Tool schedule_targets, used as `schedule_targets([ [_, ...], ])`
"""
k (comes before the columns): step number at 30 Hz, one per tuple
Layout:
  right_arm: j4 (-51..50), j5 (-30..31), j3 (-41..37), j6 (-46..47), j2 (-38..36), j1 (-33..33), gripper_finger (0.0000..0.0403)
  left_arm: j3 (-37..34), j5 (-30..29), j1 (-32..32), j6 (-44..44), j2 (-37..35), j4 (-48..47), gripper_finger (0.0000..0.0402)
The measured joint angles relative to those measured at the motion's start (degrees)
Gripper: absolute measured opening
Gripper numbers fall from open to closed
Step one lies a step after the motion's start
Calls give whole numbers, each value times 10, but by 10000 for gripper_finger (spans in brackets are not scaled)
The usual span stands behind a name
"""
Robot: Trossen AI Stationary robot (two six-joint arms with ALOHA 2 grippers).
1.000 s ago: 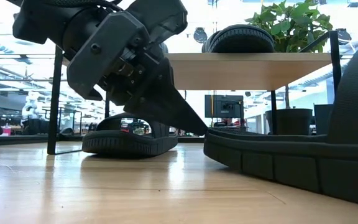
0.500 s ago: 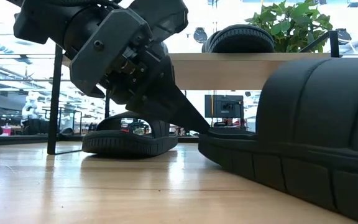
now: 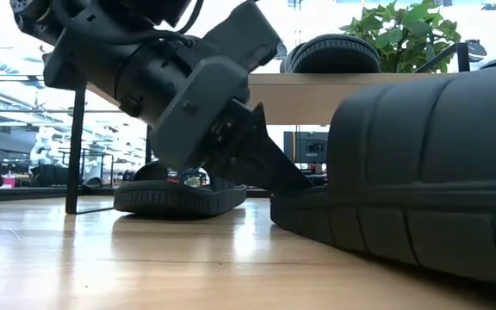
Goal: Pick and place slides into the shelf
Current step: Move the black slipper under the shelf
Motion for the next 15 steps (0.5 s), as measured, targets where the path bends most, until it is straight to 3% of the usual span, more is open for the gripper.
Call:
schedule_targets([
  [7,-6,0,0,4,0,3,0,0,-36,-29,92,-13,10,0],
  [15,-9,0,0,3,0,8,0,33,-55,-58,48,-82,-96,0],
])
